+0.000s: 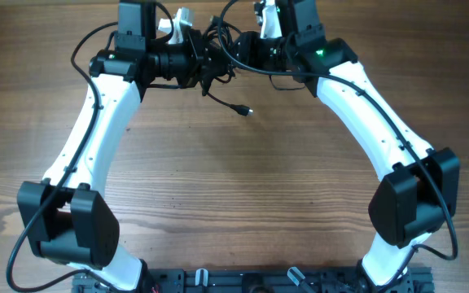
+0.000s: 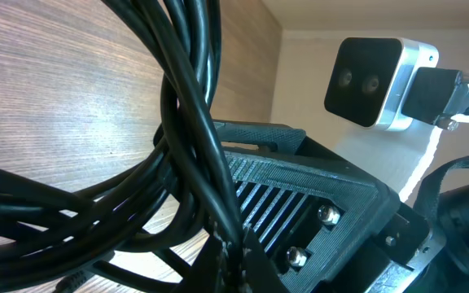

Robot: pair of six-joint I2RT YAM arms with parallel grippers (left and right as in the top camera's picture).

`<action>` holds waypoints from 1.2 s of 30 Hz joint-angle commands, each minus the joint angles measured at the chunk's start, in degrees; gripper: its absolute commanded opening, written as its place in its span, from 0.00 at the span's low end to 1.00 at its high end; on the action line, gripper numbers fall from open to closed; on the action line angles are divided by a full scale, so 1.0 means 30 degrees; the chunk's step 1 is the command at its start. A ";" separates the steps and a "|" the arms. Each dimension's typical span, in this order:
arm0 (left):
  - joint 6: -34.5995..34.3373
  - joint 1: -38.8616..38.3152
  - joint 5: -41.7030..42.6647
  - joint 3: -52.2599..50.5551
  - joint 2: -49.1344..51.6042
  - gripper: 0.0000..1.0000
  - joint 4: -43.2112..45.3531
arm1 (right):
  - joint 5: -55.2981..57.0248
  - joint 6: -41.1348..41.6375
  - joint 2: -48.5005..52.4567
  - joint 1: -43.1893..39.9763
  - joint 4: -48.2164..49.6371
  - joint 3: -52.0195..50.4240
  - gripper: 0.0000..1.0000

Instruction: Untangle cables

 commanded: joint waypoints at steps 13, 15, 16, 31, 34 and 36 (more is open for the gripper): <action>-0.0029 -0.0561 0.2514 0.0204 -0.0328 0.04 0.0350 | -0.2164 -0.1603 0.1166 0.1122 0.1545 0.0306 0.04; 0.0058 -0.0561 0.2186 0.0204 -0.0328 0.04 0.0342 | -0.2171 -0.1967 0.0969 0.0831 0.0954 0.0306 0.04; 0.0197 -0.0561 0.1938 0.0204 -0.0328 0.04 0.0328 | -0.2157 -0.2135 0.0867 0.0721 0.0663 0.0306 0.04; 0.1566 -0.0568 -1.3522 0.0197 -0.0270 0.27 -0.5559 | 0.3781 -0.5202 -0.5049 -0.1341 -0.5326 0.0641 0.04; 0.1894 -0.0568 -1.3522 0.0197 -0.0270 0.38 -0.5544 | 0.2492 -0.4954 -0.5872 -0.1355 -0.5297 0.0641 0.04; 0.2055 -0.0568 -1.3515 0.0197 -0.0270 0.48 -0.5581 | 0.1231 -0.4590 -0.6295 -0.1421 -0.5005 0.0641 0.04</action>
